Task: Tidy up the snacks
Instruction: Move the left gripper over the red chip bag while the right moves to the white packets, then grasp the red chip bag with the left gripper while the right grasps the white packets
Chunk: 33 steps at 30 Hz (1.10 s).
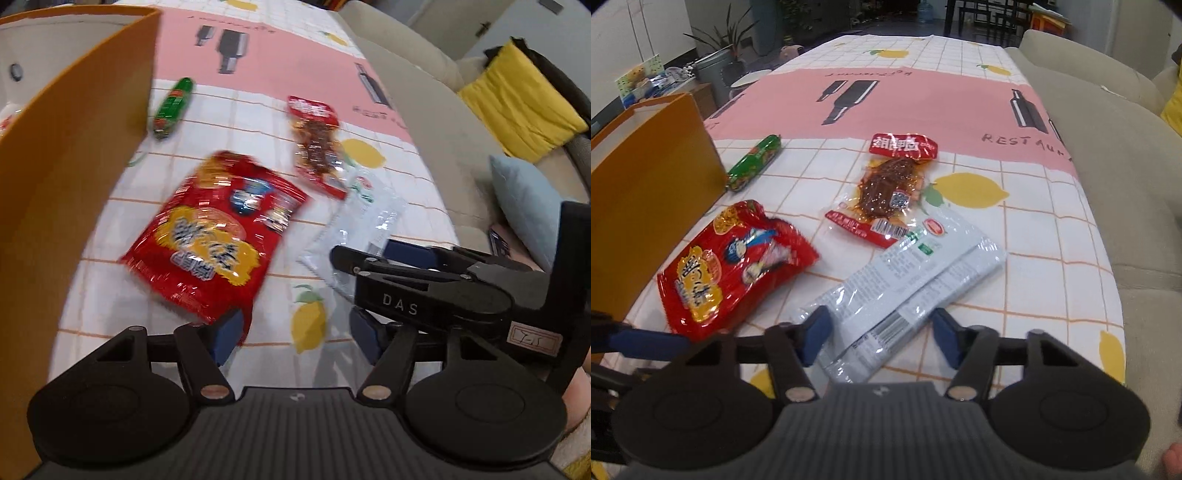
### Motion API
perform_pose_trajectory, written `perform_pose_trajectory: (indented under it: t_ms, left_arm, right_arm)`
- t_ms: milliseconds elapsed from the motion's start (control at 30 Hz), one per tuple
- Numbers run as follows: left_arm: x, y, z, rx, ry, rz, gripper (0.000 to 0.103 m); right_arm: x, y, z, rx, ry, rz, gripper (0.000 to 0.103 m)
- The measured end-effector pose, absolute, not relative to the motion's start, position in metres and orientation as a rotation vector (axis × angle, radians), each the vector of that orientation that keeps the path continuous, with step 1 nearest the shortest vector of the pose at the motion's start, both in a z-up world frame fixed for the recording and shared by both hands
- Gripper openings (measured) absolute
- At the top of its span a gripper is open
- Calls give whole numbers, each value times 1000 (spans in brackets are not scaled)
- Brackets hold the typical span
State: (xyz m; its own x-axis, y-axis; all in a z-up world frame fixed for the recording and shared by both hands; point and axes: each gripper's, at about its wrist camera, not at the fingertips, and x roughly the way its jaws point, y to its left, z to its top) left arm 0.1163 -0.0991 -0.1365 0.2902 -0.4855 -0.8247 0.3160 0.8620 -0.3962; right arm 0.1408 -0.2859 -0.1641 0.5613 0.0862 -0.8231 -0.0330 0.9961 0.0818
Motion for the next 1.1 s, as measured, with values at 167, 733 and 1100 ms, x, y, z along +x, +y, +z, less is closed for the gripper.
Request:
perform_pose_trajectory:
  t_ms: [167, 733, 1100]
  left_arm:
    - [108, -108, -135, -120, 1146, -593, 75]
    - [136, -107, -118, 74, 986, -350, 89]
    - [152, -111, -138, 146, 976, -350, 97]
  right_arm:
    - [134, -295, -162, 48, 1004, 81, 49]
    - [162, -291, -158, 103, 1003, -12, 71]
    - [169, -286, -169, 45, 1012, -21, 75]
